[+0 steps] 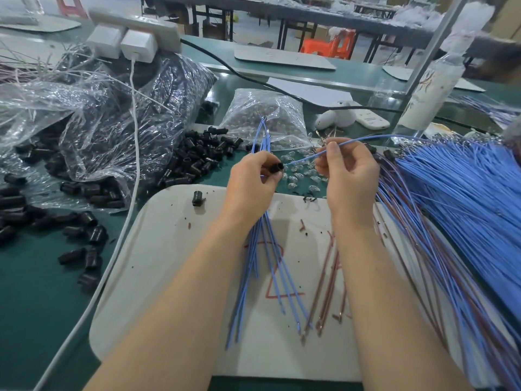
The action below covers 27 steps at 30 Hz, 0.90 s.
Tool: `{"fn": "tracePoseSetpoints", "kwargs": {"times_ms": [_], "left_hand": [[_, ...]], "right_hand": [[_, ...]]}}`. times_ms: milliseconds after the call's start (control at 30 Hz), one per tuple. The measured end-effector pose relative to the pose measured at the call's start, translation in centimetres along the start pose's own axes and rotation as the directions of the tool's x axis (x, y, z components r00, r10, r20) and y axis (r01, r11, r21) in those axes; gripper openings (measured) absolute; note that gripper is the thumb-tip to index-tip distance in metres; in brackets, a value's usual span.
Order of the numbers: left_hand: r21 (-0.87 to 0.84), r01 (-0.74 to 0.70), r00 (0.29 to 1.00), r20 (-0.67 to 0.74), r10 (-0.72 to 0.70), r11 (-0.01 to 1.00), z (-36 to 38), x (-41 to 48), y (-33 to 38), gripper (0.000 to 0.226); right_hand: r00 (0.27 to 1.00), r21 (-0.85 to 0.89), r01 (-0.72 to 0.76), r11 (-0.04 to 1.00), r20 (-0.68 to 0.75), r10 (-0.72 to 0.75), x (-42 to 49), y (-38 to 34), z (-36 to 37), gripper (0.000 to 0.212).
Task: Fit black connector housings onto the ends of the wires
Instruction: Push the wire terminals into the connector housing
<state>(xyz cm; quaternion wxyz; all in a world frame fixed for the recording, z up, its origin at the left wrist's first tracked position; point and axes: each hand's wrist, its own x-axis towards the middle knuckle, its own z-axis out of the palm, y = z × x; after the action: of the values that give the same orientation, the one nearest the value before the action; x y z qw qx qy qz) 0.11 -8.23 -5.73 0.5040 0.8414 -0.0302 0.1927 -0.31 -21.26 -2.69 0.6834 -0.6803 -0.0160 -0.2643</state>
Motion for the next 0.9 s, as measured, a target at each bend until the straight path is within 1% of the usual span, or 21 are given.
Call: {"fn": "tracePoseSetpoints", "kwargs": {"times_ms": [167,267,433,567,633,733,800,833,900], "left_hand": [[0.023,-0.044,0.999,0.022,0.044,0.999,0.2,-0.1,0.1,0.016],[0.078,-0.09,0.995,0.051,0.087,0.993,0.2,-0.3,0.3,0.018],[0.117,-0.152,0.986,0.081,0.143,0.981,0.0,-0.6,0.6,0.024],[0.127,-0.18,0.982,0.085,0.17,0.975,0.0,-0.7,1.0,0.027],[0.093,-0.172,0.984,0.071,0.166,0.981,0.0,-0.8,1.4,0.028],[0.038,-0.172,0.984,0.055,0.17,0.984,0.1,-0.9,1.9,0.018],[0.005,-0.186,0.982,0.044,0.186,0.982,0.0,-0.9,2.0,0.013],[-0.013,-0.191,0.981,0.031,0.192,0.981,0.0,-0.9,2.0,0.011],[-0.039,-0.192,0.981,0.009,0.192,0.981,0.0,-1.0,2.1,0.01]], "right_hand": [[0.999,-0.048,0.048,0.998,0.017,-0.047,-0.1,0.1,0.1,0.018],[0.998,-0.067,0.058,0.996,0.04,-0.056,-0.2,0.2,0.1,0.016],[0.999,0.043,-0.029,0.999,0.024,0.028,0.0,0.0,0.0,0.018],[0.994,0.072,-0.102,0.992,0.039,0.1,0.1,0.0,0.0,0.013],[0.988,0.032,-0.13,0.991,0.085,0.127,0.0,0.1,0.1,0.01],[0.98,-0.155,-0.089,0.984,0.165,0.114,-0.3,0.4,0.2,0.013],[0.972,-0.192,-0.082,0.978,0.201,0.12,-0.4,0.4,0.4,0.015],[0.969,-0.168,-0.099,0.981,0.209,0.134,-0.4,0.3,0.5,0.016],[0.957,-0.032,-0.188,0.982,0.219,0.19,-0.6,0.1,0.6,0.015]]}}
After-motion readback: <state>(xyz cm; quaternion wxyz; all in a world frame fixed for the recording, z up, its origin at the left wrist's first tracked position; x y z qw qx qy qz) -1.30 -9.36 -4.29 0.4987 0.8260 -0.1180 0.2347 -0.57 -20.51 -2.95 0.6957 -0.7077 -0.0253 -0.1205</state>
